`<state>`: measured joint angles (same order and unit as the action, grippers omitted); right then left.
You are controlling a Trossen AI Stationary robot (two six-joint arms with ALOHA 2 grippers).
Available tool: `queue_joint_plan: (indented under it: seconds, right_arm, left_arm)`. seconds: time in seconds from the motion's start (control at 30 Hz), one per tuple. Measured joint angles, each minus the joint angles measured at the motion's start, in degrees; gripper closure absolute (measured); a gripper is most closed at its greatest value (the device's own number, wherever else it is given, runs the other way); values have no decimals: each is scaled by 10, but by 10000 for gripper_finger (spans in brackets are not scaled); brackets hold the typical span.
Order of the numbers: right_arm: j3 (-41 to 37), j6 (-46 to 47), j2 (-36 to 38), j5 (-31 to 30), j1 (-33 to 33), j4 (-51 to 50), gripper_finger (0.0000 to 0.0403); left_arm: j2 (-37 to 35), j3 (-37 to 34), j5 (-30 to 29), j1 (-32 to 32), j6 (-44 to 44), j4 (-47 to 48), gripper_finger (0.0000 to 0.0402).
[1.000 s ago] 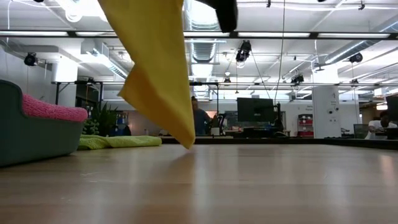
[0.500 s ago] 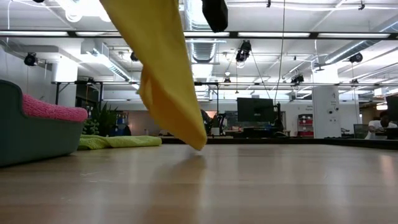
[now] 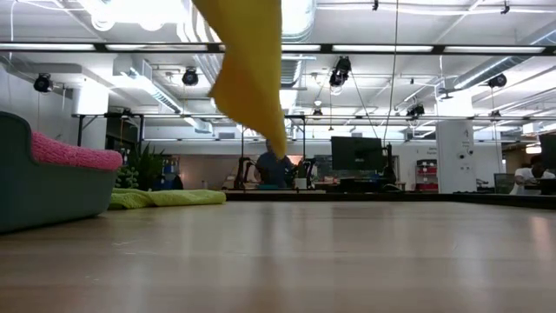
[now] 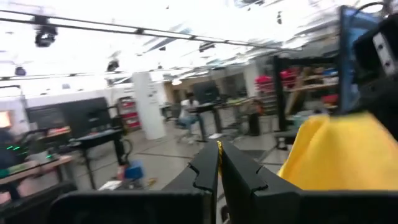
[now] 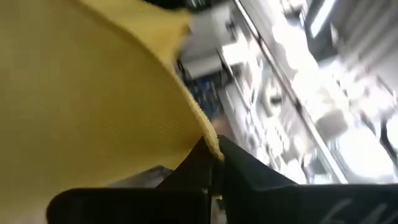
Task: Fold microfiber towels
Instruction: Fold the yellow microfiber cloth
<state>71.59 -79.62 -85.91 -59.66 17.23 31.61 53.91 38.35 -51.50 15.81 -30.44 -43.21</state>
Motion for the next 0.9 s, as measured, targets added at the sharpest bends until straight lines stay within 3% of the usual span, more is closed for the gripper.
queue_joint_plan:
  seconds: [0.37, 0.7, 0.8, 0.9]
  right_arm:
    - [80, 75, 38, -181, -7, -2, 394]
    - [79, 103, 77, -178, -36, -30, 394]
    - [75, 159, 91, -151, -76, -118, 394]
    - [74, 306, 106, -90, -120, -293, 394]
  left_arm:
    - [-55, 1, -18, -61, -4, 1, 401]
    - [-62, 2, -12, -146, -3, -9, 401]
    - [-51, 1, -9, -180, -3, -13, 401]
    - [-34, -3, -9, -213, 1, -11, 401]
